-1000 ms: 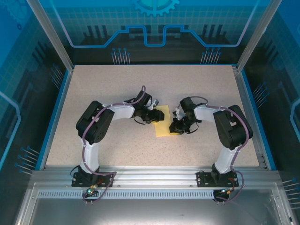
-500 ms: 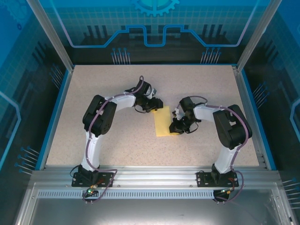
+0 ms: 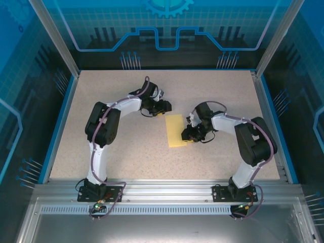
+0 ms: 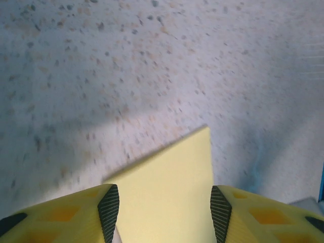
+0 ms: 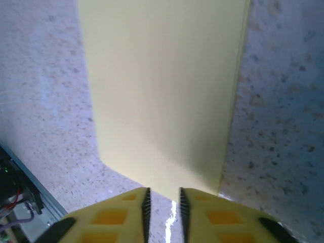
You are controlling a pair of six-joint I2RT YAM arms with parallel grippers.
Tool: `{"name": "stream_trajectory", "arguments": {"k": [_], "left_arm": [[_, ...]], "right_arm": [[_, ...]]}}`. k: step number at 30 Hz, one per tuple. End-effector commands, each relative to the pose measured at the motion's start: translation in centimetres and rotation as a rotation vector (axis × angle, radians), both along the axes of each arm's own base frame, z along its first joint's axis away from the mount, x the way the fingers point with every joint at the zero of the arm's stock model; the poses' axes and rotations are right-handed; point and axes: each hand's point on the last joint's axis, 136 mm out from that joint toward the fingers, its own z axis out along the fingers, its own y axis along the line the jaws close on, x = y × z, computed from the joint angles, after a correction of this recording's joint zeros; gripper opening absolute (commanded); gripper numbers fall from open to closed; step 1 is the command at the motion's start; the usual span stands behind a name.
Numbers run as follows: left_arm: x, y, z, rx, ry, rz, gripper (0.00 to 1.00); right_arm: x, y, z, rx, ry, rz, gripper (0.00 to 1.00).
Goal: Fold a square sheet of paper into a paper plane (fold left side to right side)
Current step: First fold the square sheet of paper in half at the center of the table, then fold the triangle a second time at the center of the table.
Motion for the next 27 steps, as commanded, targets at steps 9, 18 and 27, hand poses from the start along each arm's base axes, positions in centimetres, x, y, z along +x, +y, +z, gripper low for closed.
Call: {"name": "stream_trajectory", "arguments": {"k": [9,18,27], "left_arm": [[-9.0,-2.4,2.3,-0.069,0.014,-0.092,0.54],[-10.1,-4.9,-2.5,-0.020,0.107,-0.095,0.54],[-10.6,-4.1,-3.6,0.032,0.124,-0.080,0.54]], "right_arm": [[2.1,-4.2,2.1,-0.100,-0.117,-0.108,0.54],[2.0,-4.7,1.6,-0.104,-0.110,-0.144,0.88],[2.1,-4.6,1.6,-0.086,-0.091,-0.150,0.99]]}}
